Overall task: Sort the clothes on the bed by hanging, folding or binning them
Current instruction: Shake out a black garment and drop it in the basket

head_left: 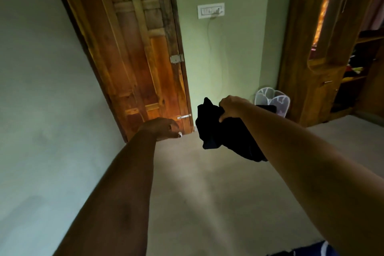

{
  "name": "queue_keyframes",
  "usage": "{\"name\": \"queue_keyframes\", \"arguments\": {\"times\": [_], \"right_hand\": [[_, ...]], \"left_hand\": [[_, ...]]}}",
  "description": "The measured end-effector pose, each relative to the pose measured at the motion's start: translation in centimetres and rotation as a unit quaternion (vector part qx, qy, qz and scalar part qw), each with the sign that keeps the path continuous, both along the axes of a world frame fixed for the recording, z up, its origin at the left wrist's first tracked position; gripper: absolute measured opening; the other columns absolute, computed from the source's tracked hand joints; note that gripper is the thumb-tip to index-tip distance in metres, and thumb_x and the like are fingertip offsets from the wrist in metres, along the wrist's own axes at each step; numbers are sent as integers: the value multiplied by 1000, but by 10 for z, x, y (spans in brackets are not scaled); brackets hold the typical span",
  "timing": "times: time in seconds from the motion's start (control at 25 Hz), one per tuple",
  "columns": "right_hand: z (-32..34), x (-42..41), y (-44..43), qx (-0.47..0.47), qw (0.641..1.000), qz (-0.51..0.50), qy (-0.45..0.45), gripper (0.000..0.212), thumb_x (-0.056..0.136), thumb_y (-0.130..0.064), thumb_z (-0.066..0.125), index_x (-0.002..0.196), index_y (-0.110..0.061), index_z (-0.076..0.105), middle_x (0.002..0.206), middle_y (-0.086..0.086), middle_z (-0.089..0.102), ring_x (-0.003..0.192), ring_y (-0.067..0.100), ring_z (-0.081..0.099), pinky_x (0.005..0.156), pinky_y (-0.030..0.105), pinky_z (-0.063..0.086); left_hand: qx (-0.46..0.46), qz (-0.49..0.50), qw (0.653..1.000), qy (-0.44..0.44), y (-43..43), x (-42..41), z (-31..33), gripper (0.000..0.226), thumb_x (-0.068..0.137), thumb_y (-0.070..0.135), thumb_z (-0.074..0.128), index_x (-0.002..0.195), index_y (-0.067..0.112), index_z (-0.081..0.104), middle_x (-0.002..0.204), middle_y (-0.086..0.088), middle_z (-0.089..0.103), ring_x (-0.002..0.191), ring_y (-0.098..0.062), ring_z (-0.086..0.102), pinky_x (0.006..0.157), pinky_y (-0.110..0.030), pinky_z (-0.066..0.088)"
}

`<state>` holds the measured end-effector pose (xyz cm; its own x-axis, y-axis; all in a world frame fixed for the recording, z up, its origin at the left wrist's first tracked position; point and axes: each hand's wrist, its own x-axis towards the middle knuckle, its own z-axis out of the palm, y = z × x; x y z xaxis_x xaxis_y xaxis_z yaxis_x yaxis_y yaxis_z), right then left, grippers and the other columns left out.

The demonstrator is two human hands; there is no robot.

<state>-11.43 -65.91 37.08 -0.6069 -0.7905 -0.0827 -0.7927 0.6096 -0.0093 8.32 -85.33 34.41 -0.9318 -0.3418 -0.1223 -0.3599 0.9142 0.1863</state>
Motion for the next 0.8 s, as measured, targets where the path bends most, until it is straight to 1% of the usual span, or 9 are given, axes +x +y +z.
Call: {"name": "queue_keyframes", "arguments": {"times": [0.04, 0.12, 0.2, 0.32, 0.44, 0.6, 0.64, 0.72, 0.8], "right_hand": [[1, -23, -7, -1, 1000, -6, 1, 53, 77, -46, 73, 115, -12, 58, 103, 9, 56, 98, 29, 59, 70, 33, 42], [6, -69, -18, -4, 1000, -23, 0, 52, 77, -45, 73, 115, -13, 58, 98, 7, 53, 99, 29, 59, 72, 34, 44], [10, -116, -24, -9, 999, -41, -4, 54, 78, -45, 73, 118, -14, 57, 104, 9, 56, 102, 30, 59, 76, 36, 46], [9, -193, -29, -19, 997, -73, -2, 56, 78, -45, 73, 121, -14, 56, 115, 11, 58, 106, 31, 59, 80, 39, 48], [-2, -256, -21, -20, 994, -106, -2, 55, 80, -44, 72, 123, -14, 55, 118, 11, 59, 109, 31, 59, 85, 41, 49], [-23, -336, -4, 1, 989, -145, 4, 56, 79, -44, 72, 124, -15, 56, 119, 9, 60, 110, 30, 59, 92, 46, 49], [-29, -359, 3, 1, 987, -161, 6, 59, 78, -45, 72, 126, -16, 55, 121, 8, 59, 111, 30, 58, 92, 46, 49], [-38, -405, 16, -5, 980, -197, 8, 64, 78, -44, 73, 131, -17, 51, 123, 7, 58, 111, 29, 58, 86, 37, 49], [-43, -450, 31, 0, 971, -239, -1, 62, 80, -43, 72, 131, -16, 50, 120, 9, 59, 110, 30, 59, 80, 37, 47]], "left_hand": [[14, 5, 1000, 2, -7, -26, 1, 52, 82, 48, 68, 128, 26, 56, 136, -5, 56, 118, -27, 55, 98, -41, 47], [56, 25, 998, 3, -17, -79, 7, 47, 84, 37, 71, 126, 21, 57, 130, -4, 58, 116, -26, 56, 91, -33, 50], [78, 18, 997, -12, -23, -134, 11, 43, 86, 31, 70, 126, 19, 58, 125, -3, 61, 111, -23, 60, 87, -30, 52], [24, -54, 998, -27, -41, -228, 10, 47, 85, 43, 67, 126, 21, 58, 124, -5, 64, 108, -20, 61, 95, -35, 48], [-7, -97, 994, -46, -48, -310, 4, 47, 84, 49, 65, 125, 27, 57, 117, 0, 66, 105, -17, 60, 92, -29, 46], [-10, -147, 987, -70, -46, -419, -11, 49, 83, 59, 61, 125, 36, 55, 112, 7, 66, 110, -14, 56, 93, -28, 44], [-12, -161, 984, -72, -45, -451, -14, 47, 83, 59, 61, 125, 37, 55, 112, 9, 65, 110, -13, 56, 92, -28, 43], [-12, -192, 979, -67, -41, -518, -21, 45, 85, 55, 61, 125, 37, 55, 115, 9, 64, 112, -12, 55, 90, -26, 41], [-11, -230, 971, -59, -31, -584, -23, 44, 87, 50, 61, 128, 35, 55, 121, 7, 63, 115, -14, 54, 90, -26, 40]]}}
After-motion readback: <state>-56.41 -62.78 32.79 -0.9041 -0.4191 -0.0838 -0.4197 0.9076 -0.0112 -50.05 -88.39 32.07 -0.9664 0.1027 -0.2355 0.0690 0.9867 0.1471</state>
